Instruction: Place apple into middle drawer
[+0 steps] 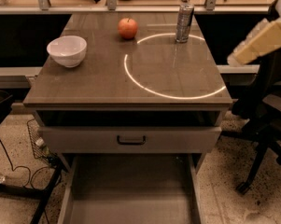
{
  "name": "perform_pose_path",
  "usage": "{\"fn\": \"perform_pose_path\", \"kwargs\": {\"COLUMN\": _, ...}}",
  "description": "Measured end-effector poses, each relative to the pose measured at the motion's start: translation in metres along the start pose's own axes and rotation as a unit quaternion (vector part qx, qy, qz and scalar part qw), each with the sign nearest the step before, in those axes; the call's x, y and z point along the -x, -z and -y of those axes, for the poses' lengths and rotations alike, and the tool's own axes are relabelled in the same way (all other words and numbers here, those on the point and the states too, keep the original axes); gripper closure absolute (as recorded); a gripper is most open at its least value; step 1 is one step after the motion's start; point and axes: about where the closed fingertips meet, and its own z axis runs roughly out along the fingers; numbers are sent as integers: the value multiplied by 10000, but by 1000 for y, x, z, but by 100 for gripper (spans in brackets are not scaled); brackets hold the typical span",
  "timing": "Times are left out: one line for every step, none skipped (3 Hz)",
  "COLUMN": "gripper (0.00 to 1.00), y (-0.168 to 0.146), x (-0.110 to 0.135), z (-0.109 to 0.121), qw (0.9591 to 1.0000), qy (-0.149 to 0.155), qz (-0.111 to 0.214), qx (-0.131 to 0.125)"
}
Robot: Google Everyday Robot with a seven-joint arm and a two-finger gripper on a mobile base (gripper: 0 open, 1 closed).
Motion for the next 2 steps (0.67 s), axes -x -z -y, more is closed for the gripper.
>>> {"fn": "perform_pose_path", "kwargs": {"gripper": 0, "y": -26, "x": 42, "z": 51, "qw": 9899, "qy": -366, "qz": 1308, "qx": -417}}
{"fn": "perform_pose_path", "kwargs": {"gripper": 0, "y": -52, "x": 83, "z": 90, "qw": 9687, "qy": -693, "qz": 2297, "qx": -643}}
